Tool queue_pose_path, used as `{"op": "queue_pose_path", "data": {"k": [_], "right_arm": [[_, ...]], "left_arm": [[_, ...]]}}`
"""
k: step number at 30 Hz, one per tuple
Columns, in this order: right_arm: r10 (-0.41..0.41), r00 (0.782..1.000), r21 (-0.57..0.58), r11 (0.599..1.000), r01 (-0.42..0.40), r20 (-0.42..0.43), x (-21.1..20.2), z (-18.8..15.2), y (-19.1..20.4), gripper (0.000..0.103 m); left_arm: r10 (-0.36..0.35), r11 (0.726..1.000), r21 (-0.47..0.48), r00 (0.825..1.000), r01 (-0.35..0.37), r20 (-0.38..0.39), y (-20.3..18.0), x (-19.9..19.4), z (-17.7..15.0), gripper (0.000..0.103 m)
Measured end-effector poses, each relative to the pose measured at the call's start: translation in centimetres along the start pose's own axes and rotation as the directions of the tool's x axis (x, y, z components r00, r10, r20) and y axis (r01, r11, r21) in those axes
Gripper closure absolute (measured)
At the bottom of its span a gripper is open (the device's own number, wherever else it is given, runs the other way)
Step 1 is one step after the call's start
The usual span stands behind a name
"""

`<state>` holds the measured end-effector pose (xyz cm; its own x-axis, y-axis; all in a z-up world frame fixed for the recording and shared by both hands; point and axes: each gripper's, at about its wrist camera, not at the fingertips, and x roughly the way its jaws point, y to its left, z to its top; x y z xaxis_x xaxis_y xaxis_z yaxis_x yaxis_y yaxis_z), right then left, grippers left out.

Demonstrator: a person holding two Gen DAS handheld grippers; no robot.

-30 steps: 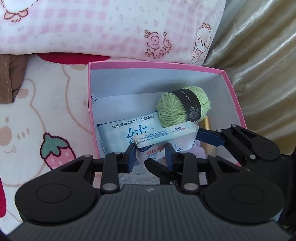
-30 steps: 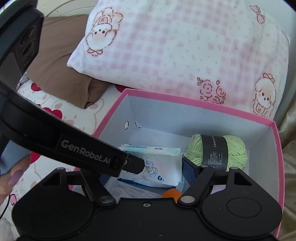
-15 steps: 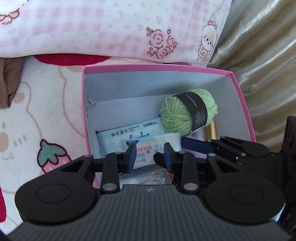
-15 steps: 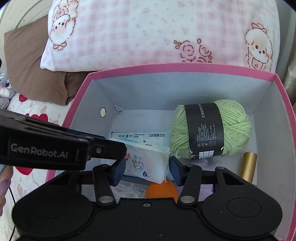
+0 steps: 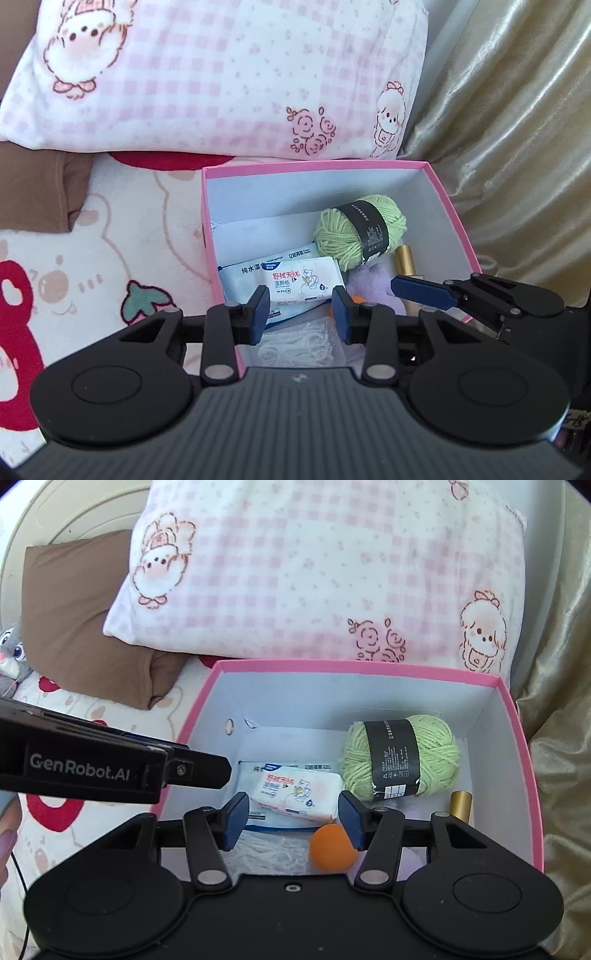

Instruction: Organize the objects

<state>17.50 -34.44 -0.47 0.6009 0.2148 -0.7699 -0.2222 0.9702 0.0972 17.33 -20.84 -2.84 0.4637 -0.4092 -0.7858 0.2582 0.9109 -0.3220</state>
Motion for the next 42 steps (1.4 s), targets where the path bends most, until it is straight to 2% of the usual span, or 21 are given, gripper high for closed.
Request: {"op": "queue_pose_path", "data": {"k": [4,8,10,17,22,30,33,37,42], "right_arm": [[0.013,0.999,-0.002,1.0,-0.013,0.029,-3.7,-0.5,2.1,0.036],[0.031,0.998,0.0,1.0,-0.031,0.051,-6.8,-1.6,4.0,0.032],[0.035,0.998,-0.001,0.999,-0.035,0.059,-8.0,-2.3,4.7,0.032],[0.034,0.996,-0.026,0.999,-0.032,0.082,-11.1,-3.8,7.5,0.027],[0.009,0.997,-0.03,1.0,-0.007,0.082,-11.9,-4.5,8.8,0.024],[0.027,0.996,-0.009,1.0,-0.026,0.086,-12.6,-5.5,9.9,0.019],[0.008,0.997,-0.008,1.0,-0.007,0.078,-12.5,-5.7,10.4,0.016],[-0.029,0.998,-0.018,0.999,0.031,0.062,-12.2,-5.9,10.8,0.016],[-0.042,0.998,-0.002,0.999,0.042,0.047,-12.0,-6.0,10.8,0.015]], "left_arm": [[0.014,1.0,-0.017,1.0,-0.014,0.005,0.8,-3.8,-1.2,0.057],[0.071,0.997,-0.021,0.997,-0.071,0.032,1.9,-7.4,-3.3,0.048],[0.096,0.995,-0.027,0.995,-0.095,0.037,2.3,-8.8,-4.5,0.042],[0.157,0.985,-0.073,0.987,-0.154,0.042,3.6,-12.5,-8.4,0.03],[0.191,0.978,-0.095,0.98,-0.187,0.045,4.4,-13.8,-10.5,0.02],[0.24,0.965,-0.113,0.971,-0.237,0.016,5.8,-14.0,-12.1,0.017],[0.263,0.959,-0.111,0.965,-0.26,0.012,6.1,-14.1,-12.4,0.017],[0.282,0.954,-0.106,0.959,-0.28,0.004,6.2,-14.5,-12.8,0.009],[0.303,0.95,-0.082,0.953,-0.301,0.016,6.0,-14.9,-13.3,0.007]]}}
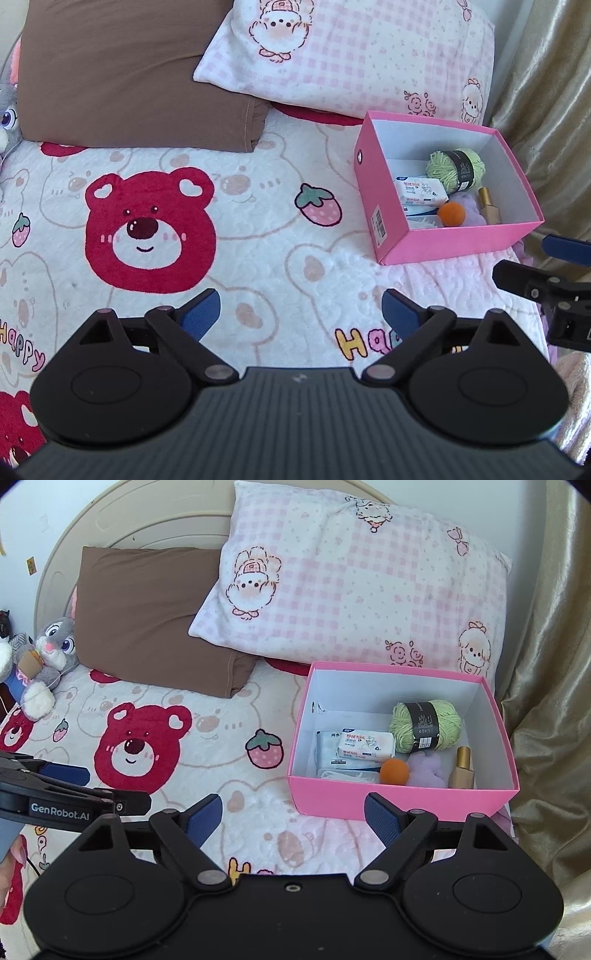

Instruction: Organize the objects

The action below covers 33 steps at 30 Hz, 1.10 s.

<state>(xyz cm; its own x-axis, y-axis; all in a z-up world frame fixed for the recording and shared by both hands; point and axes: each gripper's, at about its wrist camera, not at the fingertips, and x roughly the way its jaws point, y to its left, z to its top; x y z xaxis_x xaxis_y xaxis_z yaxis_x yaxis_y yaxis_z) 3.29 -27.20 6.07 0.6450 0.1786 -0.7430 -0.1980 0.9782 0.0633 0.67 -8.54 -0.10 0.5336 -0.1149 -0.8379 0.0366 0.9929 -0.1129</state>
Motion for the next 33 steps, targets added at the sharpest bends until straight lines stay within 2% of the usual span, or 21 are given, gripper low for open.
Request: {"op": "queue_pose_path", "data": {"k": [4,10,19,25,33], "right_arm": [[-0.032,0.999,0.016,0.999,0.032,-0.017,0.18,0.03,-0.01,0.013],[-0.103,0.992,0.034,0.994,0.106,-0.079,0.77,-0.04,-0.24,0.013],[-0.111,0.989,0.068,0.991,0.118,-0.102,0.78,-0.14,-0.75,0.013],[-0.121,0.988,0.066,0.99,0.128,-0.101,0.65,-0.08,-0.62,0.013],[-0.129,0.986,0.058,0.989,0.135,-0.107,0.67,-0.03,-0.65,0.013]], "left_arm": [[-0.011,0.999,-0.03,1.0,0.01,-0.023,0.57,-0.07,-0.05,0.006],[0.01,0.999,-0.045,1.0,-0.01,-0.014,0.89,-0.52,-0.06,0.006],[0.034,0.999,-0.04,0.999,-0.036,-0.041,0.72,-0.72,-0.02,0.005],[0.017,0.999,-0.035,0.999,-0.019,-0.032,0.36,-0.95,-0.08,0.005],[0.032,0.999,-0.039,0.999,-0.033,-0.037,0.17,-0.9,-0.04,0.005]]}}
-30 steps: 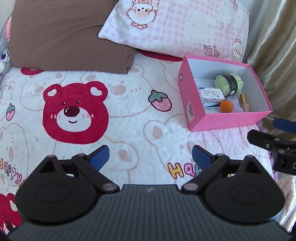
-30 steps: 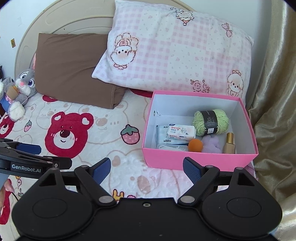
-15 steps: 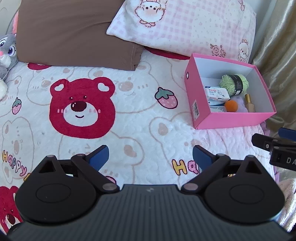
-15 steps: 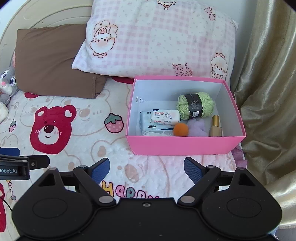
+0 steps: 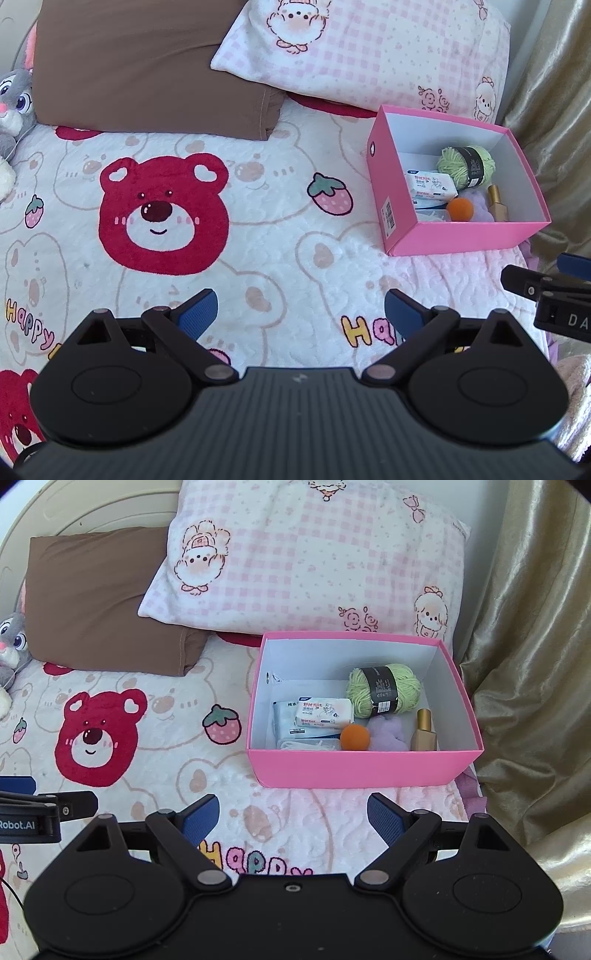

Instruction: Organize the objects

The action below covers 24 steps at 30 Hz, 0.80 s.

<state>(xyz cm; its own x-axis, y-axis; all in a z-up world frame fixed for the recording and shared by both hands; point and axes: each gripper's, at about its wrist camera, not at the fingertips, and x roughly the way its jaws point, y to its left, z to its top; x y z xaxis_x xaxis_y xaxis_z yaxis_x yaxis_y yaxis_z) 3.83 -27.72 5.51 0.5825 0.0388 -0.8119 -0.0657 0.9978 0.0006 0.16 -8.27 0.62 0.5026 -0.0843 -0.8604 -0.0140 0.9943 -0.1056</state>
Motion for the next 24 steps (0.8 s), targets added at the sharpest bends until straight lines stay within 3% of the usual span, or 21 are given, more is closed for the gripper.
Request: {"op": "queue_pose_path", "data": {"k": [24], "right_arm": [[-0.033,0.999,0.011,0.999,0.034,-0.024,0.24,-0.24,-0.92,0.013]], "left_arm": [[0.005,1.0,0.024,1.0,-0.005,-0.001,-0.55,-0.11,0.05,0.004]]}}
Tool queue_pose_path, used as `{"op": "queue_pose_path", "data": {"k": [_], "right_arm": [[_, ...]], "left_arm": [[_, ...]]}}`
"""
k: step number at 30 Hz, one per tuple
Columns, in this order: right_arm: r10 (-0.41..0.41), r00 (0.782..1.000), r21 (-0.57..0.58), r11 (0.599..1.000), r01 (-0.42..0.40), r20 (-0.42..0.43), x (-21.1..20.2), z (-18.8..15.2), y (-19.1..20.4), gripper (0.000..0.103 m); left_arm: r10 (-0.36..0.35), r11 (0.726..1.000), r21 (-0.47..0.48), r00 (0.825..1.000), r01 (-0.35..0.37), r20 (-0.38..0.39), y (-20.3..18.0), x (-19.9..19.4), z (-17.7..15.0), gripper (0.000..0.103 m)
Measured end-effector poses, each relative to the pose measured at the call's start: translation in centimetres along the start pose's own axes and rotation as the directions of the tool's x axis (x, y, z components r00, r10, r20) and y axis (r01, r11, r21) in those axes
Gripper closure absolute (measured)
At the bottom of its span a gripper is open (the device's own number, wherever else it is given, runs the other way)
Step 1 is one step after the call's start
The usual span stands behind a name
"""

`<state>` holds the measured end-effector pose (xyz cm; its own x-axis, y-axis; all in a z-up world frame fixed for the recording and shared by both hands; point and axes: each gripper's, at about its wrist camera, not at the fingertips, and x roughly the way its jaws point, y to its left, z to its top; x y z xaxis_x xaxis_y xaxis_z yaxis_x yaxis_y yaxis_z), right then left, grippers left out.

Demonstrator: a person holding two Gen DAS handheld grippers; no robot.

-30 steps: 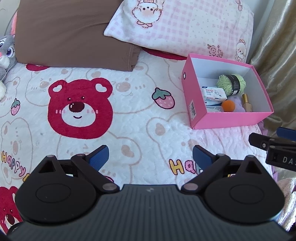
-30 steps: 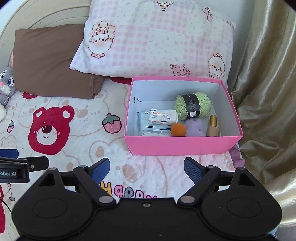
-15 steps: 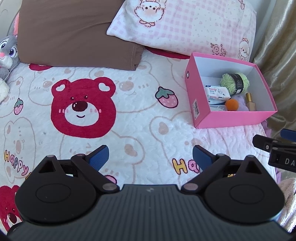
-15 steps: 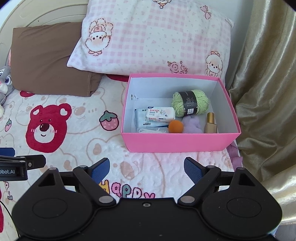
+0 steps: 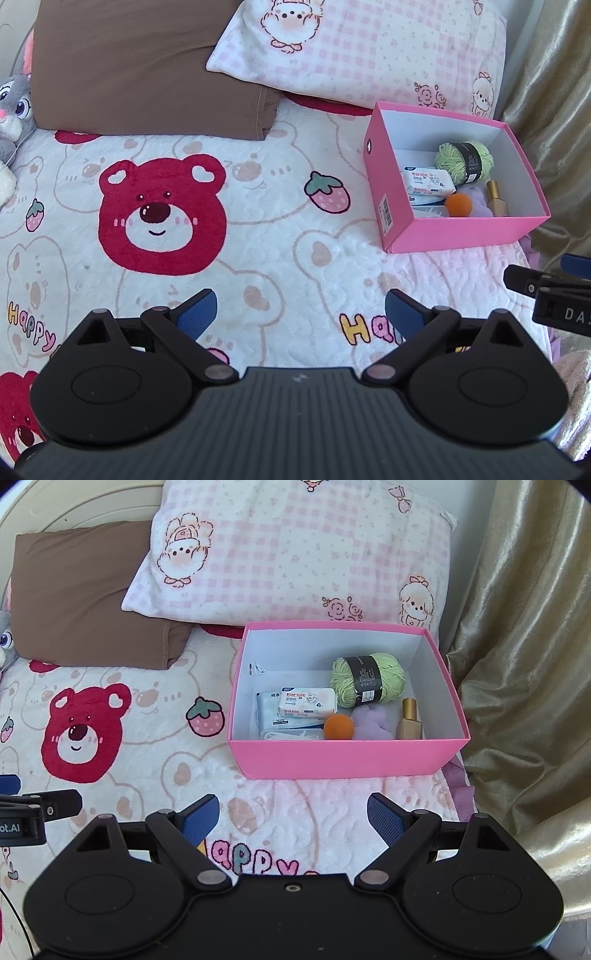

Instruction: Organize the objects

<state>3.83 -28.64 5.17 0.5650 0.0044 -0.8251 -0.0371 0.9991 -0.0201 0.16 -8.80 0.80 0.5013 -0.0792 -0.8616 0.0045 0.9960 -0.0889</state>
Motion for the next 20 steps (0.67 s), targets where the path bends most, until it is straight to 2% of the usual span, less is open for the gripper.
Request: {"op": "queue_pose_path", "data": {"k": [7,14,20], "right_arm": [[-0.006,1.0,-0.002,1.0,0.006,-0.001,-0.1,0.0,-0.1,0.013],[-0.013,1.0,-0.003,1.0,0.013,-0.006,0.0,0.0,-0.3,0.013],[-0.014,1.0,-0.01,1.0,0.014,-0.008,-0.1,-0.1,-0.1,0.013]], "left_arm": [[-0.011,1.0,-0.008,1.0,0.011,0.006,0.1,-0.2,0.1,0.004],[0.036,0.999,-0.012,0.999,-0.035,0.026,0.2,-0.4,0.3,0.004],[0.021,0.999,-0.041,0.999,-0.02,0.025,0.9,-0.4,0.4,0.004]]}}
